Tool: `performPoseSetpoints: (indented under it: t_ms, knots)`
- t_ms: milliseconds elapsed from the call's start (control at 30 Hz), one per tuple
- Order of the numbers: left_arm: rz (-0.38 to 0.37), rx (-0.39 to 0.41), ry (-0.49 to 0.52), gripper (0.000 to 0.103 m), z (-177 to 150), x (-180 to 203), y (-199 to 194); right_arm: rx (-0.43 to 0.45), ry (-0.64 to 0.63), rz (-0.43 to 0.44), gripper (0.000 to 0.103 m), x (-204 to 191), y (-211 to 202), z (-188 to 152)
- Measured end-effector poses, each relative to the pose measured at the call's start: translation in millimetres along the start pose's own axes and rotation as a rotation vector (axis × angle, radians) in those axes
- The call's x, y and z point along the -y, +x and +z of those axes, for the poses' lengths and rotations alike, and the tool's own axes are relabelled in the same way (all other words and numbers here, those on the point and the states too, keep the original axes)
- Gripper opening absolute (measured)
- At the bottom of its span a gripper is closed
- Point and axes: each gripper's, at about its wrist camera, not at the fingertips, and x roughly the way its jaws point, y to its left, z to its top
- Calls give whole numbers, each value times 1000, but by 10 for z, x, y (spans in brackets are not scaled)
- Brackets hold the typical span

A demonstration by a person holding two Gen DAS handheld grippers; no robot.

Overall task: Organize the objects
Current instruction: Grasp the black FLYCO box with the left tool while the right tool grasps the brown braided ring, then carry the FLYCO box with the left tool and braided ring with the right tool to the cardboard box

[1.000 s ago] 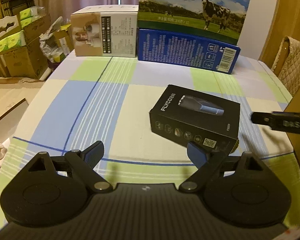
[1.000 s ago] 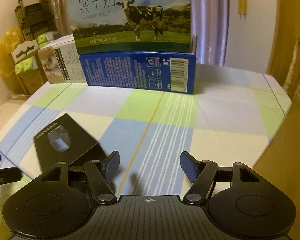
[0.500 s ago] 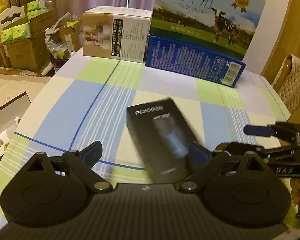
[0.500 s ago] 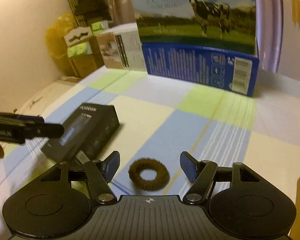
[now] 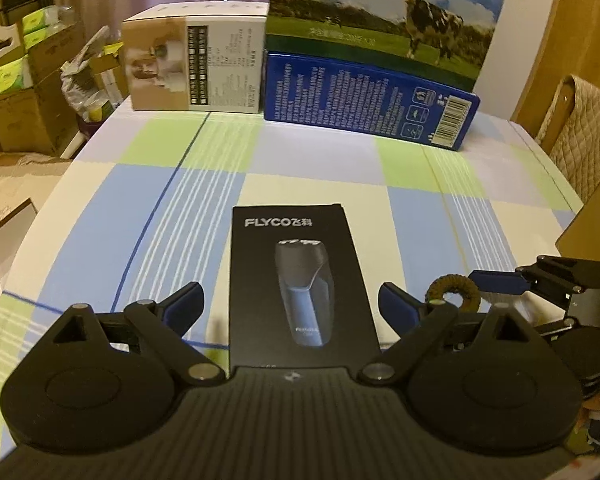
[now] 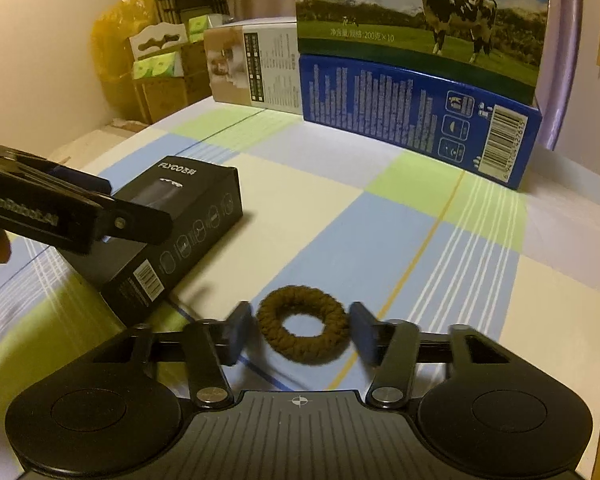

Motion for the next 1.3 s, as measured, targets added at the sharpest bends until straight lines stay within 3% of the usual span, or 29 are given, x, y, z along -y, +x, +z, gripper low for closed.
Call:
performPoseSetpoints:
  t_ms: [33,133,167,200,433,567,800,1300]
  knots:
    - [3,-1,9,92,12,13,18,3,-1,-4,44,-3,2,0]
    - [0,-12,38,92,38,56,88,9,-5,-24,28,-11,-1,1]
    - [0,-18,43,92,41,66,110,7,6,-25,18,1,-9,6]
    - [0,-28,51,92,41,78,140,4,21,-25,16,16,-13,16]
    - [5,-59,71,88,65,108,266,-16,56,-60,15,18,-32,46]
    - [19,-83,84,78,90,129,329,-24,61,-72,15,10,-40,43]
    - [38,-101,115,76,78,146,315,-33,94,-81,15,-10,-117,25]
    - [12,-88,114,75,-275,228,-266,-25,240,-95,15,-257,-795,-211]
